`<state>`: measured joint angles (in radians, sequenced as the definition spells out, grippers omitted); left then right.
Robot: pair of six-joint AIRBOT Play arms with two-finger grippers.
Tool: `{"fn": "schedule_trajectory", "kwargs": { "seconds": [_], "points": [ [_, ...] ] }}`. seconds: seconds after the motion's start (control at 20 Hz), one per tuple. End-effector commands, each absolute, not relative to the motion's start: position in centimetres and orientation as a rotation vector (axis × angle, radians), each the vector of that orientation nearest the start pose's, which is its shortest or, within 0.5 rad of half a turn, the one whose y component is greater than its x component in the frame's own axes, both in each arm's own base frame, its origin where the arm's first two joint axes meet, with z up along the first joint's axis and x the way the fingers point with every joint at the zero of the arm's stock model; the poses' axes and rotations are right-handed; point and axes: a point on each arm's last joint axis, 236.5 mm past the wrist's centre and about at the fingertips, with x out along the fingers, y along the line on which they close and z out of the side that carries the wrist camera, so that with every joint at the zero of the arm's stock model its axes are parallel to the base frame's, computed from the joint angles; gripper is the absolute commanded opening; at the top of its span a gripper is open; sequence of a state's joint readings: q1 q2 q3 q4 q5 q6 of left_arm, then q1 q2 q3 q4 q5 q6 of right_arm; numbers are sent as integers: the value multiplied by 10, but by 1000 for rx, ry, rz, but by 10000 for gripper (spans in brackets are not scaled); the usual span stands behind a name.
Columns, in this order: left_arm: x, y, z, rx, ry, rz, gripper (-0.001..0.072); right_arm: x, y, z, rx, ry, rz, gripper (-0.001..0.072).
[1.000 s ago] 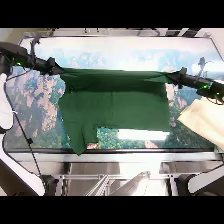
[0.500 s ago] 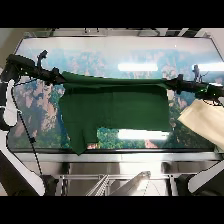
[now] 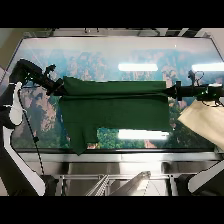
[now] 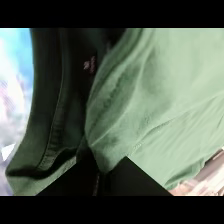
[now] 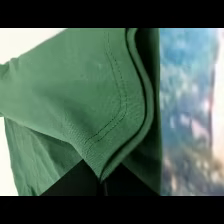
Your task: Fold the shirts.
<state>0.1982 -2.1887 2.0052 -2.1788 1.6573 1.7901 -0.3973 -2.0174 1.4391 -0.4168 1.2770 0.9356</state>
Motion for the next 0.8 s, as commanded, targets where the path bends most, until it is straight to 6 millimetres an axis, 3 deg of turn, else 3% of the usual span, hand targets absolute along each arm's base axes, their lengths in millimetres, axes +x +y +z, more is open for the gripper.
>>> {"fn": "schedule_trajectory", "kwargs": {
  "seconds": [0.0,0.05,0.1,0.15,0.2,0.35,0.55,0.65,0.75],
  "points": [
    [474,-43,-90,-510,1661,-510,19,490,20,-90,979,1141,581,31],
    [477,-42,-85,-501,1647,-514,51,490,19,-90,978,1140,580,198],
    [479,-40,-79,-495,1638,-516,318,490,19,-88,975,1137,581,269],
    [478,-37,-74,-496,1636,-515,555,491,18,-85,970,1130,580,269],
    [475,-33,-70,-510,1637,-502,713,491,15,-81,957,1123,575,282],
    [456,-17,-55,-563,1669,-475,702,481,-3,-65,903,1156,516,309],
    [422,-12,-7,-704,1683,-498,702,447,-29,-29,760,1229,460,309],
    [393,-6,5,-691,1691,-477,702,424,-29,-17,738,1256,446,309],
    [366,-6,3,-729,1674,-433,701,395,-19,-21,735,1285,438,309]
  ]
}}
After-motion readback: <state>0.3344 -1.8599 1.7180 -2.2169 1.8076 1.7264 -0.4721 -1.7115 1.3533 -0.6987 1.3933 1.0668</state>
